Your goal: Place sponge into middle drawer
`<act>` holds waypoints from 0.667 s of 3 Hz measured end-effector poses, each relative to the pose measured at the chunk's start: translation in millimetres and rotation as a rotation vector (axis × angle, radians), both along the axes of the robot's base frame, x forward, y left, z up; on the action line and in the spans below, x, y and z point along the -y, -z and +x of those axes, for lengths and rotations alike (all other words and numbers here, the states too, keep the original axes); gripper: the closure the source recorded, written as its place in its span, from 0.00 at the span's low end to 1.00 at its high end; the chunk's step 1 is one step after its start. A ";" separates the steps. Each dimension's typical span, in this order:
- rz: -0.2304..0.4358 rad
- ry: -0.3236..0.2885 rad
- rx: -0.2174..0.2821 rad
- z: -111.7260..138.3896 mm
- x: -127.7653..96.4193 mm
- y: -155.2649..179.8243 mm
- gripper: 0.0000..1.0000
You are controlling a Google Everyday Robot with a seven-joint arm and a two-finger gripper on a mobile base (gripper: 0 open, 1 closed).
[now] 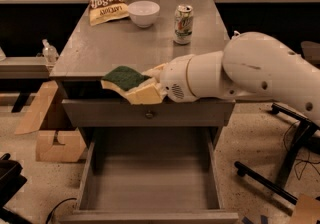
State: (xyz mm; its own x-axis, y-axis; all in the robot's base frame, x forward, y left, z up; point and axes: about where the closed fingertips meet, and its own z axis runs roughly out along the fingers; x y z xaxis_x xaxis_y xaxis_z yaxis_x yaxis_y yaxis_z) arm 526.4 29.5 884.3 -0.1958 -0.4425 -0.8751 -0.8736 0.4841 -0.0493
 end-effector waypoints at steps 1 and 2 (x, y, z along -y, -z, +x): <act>-0.001 -0.001 -0.002 -1.0 0.7 0.3 1.00; 0.014 0.001 -0.025 -1.5 -1.3 18.4 1.00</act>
Offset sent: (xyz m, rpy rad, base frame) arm 0.0017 -0.0022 -0.0258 0.0127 0.0375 -0.0089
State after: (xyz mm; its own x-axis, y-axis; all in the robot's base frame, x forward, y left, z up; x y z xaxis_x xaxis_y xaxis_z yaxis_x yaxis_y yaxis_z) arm 524.9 30.8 865.9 -0.2181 -0.4298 -0.8762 -0.8739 0.4857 -0.0207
